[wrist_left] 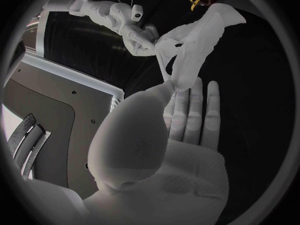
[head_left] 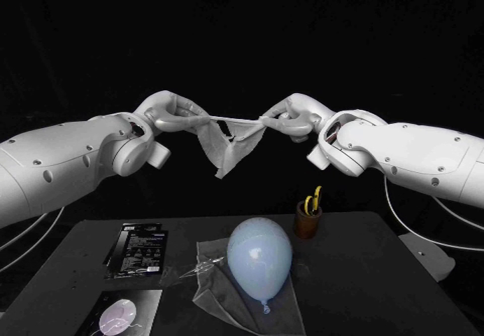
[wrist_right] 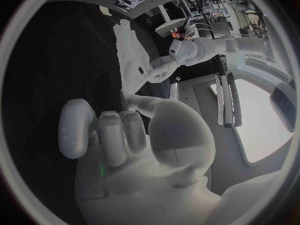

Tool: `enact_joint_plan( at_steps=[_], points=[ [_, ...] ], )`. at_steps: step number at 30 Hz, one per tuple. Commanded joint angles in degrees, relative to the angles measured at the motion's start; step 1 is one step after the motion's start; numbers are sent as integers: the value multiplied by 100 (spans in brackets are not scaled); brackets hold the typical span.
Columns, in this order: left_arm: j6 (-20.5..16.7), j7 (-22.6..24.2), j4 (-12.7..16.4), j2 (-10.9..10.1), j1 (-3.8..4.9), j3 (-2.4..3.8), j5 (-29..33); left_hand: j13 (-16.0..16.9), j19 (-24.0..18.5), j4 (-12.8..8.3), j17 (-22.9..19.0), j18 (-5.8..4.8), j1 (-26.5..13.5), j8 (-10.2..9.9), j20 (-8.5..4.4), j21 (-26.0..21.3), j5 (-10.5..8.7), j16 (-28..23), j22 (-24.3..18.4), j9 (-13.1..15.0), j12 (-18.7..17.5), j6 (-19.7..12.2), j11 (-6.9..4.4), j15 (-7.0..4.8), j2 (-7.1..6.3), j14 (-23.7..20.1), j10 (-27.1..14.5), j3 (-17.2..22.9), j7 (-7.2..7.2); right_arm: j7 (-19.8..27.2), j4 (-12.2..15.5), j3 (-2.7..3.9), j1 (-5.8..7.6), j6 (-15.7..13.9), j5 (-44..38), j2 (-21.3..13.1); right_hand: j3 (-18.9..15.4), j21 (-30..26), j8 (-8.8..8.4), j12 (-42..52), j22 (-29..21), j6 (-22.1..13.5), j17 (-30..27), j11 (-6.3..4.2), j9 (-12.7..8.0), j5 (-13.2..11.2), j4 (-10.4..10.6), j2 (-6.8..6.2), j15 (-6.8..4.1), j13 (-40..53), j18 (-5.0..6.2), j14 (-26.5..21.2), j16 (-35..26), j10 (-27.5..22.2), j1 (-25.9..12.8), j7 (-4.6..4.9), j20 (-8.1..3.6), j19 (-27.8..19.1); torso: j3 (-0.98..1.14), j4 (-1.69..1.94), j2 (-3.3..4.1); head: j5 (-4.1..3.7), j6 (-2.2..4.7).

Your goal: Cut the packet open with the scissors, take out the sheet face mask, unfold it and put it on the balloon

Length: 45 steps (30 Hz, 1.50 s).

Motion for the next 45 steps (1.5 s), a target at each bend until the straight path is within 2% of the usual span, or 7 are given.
enact_joint_plan(
  at_steps=[1,8,12,18,28,37,45],
  points=[
    [224,127,-162,64,70,6,-425,-8,56,-39,13,68,-38,18,-8,41,24,36,19,535,-34,-5,-10,-1,45,34,46,-5,-7,-27,-102,10,42,-15,-398,42,-5,46,29,47,1074,38,1507,17,10,-37,31,-8,-15,1448,35,639,31,565,66,12,-3,34,0,7,2,-2,21],
    [436,91,-203,156,110,3,-694,1,104,-90,59,58,-65,-1,-60,133,24,97,81,527,-8,-3,-39,-37,67,115,137,-45,-24,-17,-77,16,102,-106,-365,103,-7,51,29,44,1076,40,1507,17,10,-44,34,-10,-15,1447,33,639,31,564,69,11,-3,37,-6,0,7,21,30],
    [527,19,-115,167,112,-41,-650,-1,145,-129,79,57,-70,-3,-93,201,24,114,127,526,-10,18,-49,-52,59,136,157,-75,-29,-31,-16,14,110,-170,-144,149,-12,50,29,50,1076,41,1507,16,10,-53,44,-12,-16,1450,34,639,31,567,71,12,-4,36,0,12,-5,42,45],
    [548,-64,149,76,49,-110,-283,6,196,-338,140,21,5,-75,-219,478,28,168,331,475,20,83,-63,-99,56,221,242,-178,-7,42,68,-3,76,-478,860,182,-36,-8,25,44,1059,43,1507,15,8,-111,100,-20,-17,1447,46,639,31,565,83,10,-5,6,-7,6,2,48,41],
    [367,-80,524,-160,-55,-135,311,23,-53,-541,186,-78,19,-281,-325,866,24,124,681,347,28,113,-33,-79,123,164,181,-293,30,221,164,-18,-46,-893,1625,52,-54,-27,26,36,1053,47,1507,15,8,-113,127,-33,-19,1443,50,639,31,562,89,10,-6,-4,-4,9,6,65,22],
    [151,56,570,-275,-99,-117,545,76,-291,-686,265,-130,-30,-444,-443,1433,24,113,1170,246,86,207,-34,-103,203,260,151,-368,34,204,183,-29,-143,-723,1422,-24,-60,-22,26,37,1054,49,1507,14,8,-121,136,-36,-20,1443,49,639,31,562,93,9,-6,-2,-2,-12,6,67,-18],
    [161,68,552,-246,-105,-115,570,94,-361,-726,313,-123,-61,-499,-489,1691,24,91,1384,217,104,238,-44,-134,216,389,143,-372,29,205,259,-35,-199,-661,1217,-49,-60,-14,26,40,1057,50,1507,14,8,-122,137,-36,-20,1445,47,639,31,563,94,8,-6,2,3,7,-1,50,-19]
  ],
)
